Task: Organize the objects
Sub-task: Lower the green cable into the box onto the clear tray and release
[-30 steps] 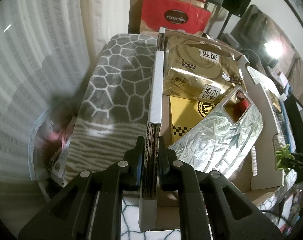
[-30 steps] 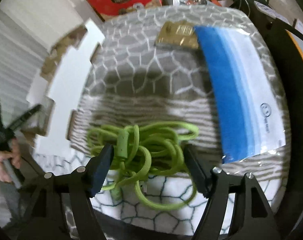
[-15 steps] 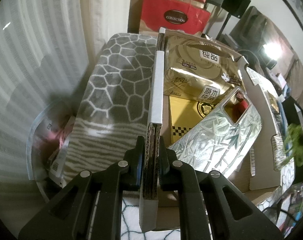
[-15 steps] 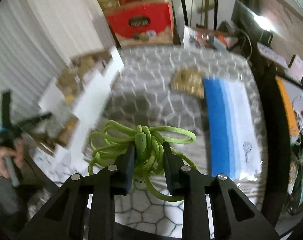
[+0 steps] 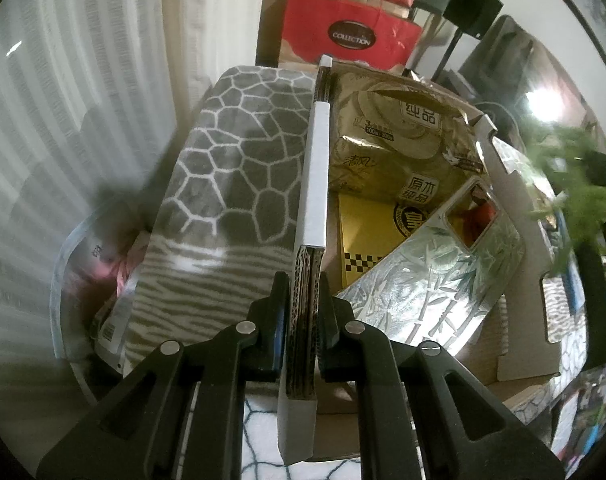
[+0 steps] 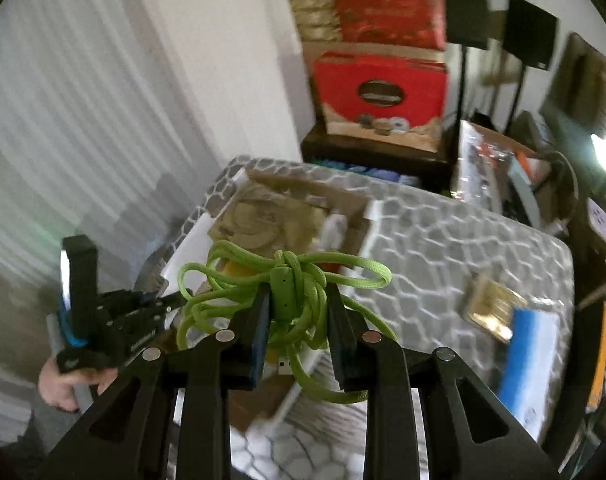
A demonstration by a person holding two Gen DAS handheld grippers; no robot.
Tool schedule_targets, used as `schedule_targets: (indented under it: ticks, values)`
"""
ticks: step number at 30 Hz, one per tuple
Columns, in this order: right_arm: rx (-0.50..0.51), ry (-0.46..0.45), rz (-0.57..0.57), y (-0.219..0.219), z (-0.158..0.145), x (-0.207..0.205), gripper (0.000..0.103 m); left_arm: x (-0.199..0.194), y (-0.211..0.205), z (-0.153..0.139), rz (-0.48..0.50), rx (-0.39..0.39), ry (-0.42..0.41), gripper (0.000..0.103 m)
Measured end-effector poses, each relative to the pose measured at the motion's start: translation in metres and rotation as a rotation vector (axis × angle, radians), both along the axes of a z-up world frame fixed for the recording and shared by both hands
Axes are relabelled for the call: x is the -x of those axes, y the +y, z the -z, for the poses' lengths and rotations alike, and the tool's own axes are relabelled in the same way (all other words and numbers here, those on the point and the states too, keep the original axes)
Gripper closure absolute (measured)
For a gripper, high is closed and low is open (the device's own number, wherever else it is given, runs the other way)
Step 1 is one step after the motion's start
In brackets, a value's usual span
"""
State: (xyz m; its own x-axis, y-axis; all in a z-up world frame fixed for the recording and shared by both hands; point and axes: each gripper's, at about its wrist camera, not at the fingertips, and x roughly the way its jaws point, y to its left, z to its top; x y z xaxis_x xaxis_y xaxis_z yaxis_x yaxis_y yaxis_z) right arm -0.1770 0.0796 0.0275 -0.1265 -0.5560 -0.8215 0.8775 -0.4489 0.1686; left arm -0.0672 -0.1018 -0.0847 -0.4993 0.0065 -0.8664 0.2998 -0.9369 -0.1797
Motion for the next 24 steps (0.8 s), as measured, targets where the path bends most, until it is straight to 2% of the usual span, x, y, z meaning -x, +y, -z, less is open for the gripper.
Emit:
schedule_targets:
  ticks: [3, 10, 13, 17, 21, 23, 24]
  values:
    - [-0.060, 0.021, -0.051, -0.039, 0.023, -0.011, 0.078, 0.000, 0.000, 0.000, -0.001, 0.001, 0.000, 0.093]
    - [-0.182, 0.113, -0.169, -0.098, 0.058, -0.038, 0.077, 0.000, -0.001, 0.000, -0.003, 0.001, 0.000, 0.093]
    - [-0.232, 0.205, -0.225, -0.112, 0.071, -0.055, 0.076, -0.001, -0.002, 0.000, -0.005, -0.003, 0.000, 0.093]
    - [-0.255, 0.264, -0.248, -0.119, 0.083, -0.063, 0.074, 0.000, -0.002, 0.000, -0.005, 0.003, -0.001, 0.093]
    - [-0.235, 0.224, -0.239, -0.122, 0.092, -0.057, 0.069, 0.000, -0.003, 0.001, -0.006, 0.002, 0.000, 0.093]
    - [-0.220, 0.159, -0.237, -0.121, 0.090, -0.052, 0.062, 0.000, -0.003, 0.001, -0.008, -0.004, -0.001, 0.093]
    - [-0.202, 0.082, -0.224, -0.119, 0.088, -0.043, 0.058, 0.000, -0.003, 0.001, -0.009, -0.008, -0.001, 0.093]
